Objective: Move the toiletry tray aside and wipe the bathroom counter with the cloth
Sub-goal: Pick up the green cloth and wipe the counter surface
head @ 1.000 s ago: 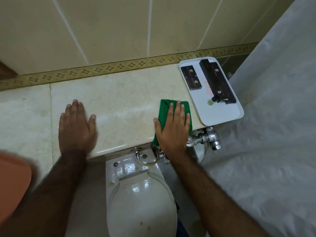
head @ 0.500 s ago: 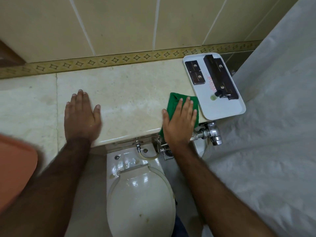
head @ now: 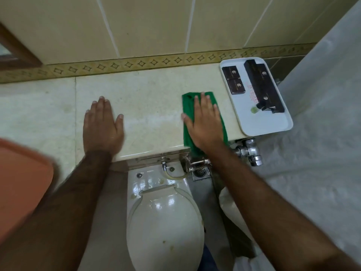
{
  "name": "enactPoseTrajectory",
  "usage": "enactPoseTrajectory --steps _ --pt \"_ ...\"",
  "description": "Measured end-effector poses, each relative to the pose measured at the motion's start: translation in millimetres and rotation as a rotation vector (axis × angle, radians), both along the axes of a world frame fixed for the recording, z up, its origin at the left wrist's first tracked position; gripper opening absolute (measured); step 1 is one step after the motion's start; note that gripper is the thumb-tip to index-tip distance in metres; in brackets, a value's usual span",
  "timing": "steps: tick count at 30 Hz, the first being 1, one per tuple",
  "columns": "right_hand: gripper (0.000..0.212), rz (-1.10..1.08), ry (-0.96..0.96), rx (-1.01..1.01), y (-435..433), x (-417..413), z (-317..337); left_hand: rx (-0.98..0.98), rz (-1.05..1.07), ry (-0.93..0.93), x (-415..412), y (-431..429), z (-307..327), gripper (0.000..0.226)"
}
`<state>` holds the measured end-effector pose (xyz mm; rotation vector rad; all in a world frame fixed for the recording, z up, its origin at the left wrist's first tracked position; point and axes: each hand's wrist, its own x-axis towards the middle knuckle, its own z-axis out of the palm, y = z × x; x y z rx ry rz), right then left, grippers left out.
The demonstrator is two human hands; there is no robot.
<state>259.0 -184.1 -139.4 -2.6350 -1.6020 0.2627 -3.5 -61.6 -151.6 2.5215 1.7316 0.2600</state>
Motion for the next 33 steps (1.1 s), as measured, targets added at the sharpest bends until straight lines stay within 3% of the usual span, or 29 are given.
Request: enactPoseTrajectory --steps 4,9,11,16,19,22,28,31,33 --pt "0.082 0.001 0.010 -0.010 47 -26 7 -0.001 -0.002 0.003 1 -1 2 0.065" --pt "0.079 0.453 0.045 -0.008 13 -83 3 -0.015 0.004 0.018 2 1 1 0.066" --pt "0.076 0.516 0.055 0.010 -4 -72 2 -0.020 0.001 0.012 2 1 3 0.066" --pt "0.077 0.179 0.042 -0.006 31 -21 6 -0.034 0.004 0.001 -1 1 3 0.066" --pt "0.076 0.089 0.023 0.009 70 -23 7 -0.035 0.007 -0.001 -1 1 1 0.067" --pt "0.078 0.161 0.022 0.002 80 -40 3 -0.031 0.012 0.005 0 2 -1 0.067" --pt "0.084 0.456 0.078 0.004 5 -83 0 -0.051 0.009 -0.011 -1 1 1 0.066" --pt "0.082 0.429 0.289 0.047 -1 -77 13 -0.078 0.004 -0.023 -1 1 4 0.066" --pt "0.071 0.251 0.462 0.137 -7 -67 28 -0.107 -0.003 -0.046 -2 1 7 0.066"
